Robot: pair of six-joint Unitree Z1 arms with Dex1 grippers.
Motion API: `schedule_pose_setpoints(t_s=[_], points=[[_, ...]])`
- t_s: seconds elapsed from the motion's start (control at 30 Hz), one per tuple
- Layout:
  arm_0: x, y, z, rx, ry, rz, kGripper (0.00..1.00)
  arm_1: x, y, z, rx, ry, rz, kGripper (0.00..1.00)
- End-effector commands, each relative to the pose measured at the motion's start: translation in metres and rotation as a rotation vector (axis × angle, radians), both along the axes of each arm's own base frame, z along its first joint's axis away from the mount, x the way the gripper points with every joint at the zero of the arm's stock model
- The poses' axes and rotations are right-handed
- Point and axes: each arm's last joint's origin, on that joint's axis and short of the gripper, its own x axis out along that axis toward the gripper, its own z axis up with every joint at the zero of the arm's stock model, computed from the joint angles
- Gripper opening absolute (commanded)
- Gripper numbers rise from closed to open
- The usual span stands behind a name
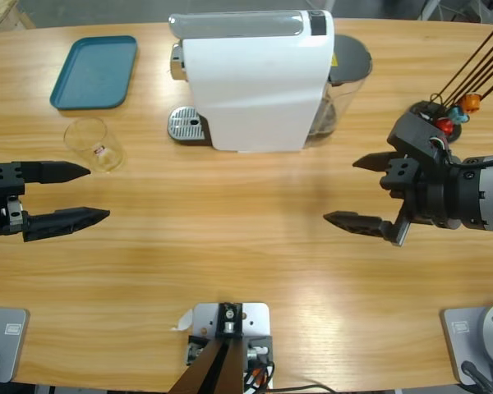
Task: Pour coffee
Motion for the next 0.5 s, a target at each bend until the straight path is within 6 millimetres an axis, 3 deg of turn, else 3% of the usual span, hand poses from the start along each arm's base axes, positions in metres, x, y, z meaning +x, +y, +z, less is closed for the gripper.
schedule_pose_setpoints(t_s=[0.03,0.33,0.43,0.5], points=[[-0.003,0.001,-0.011,0.026,0.022,-0.005,0.826,-0.001,-0.002,-0.009,-0.018,0.018,-0.013,0.991],[-0.001,0.000,-0.009,-0.001,0.027,0.022,0.830,-0.002,-0.002,-0.009,-0.016,0.016,-0.013,0.991],[0.000,0.000,0.006,-0.089,0.005,0.088,0.835,-0.002,-0.002,-0.008,-0.016,0.015,-0.014,0.991],[0.004,-0.002,0.024,-0.171,0.016,0.161,0.894,-0.002,-0.002,-0.008,-0.014,0.013,-0.014,0.991]])
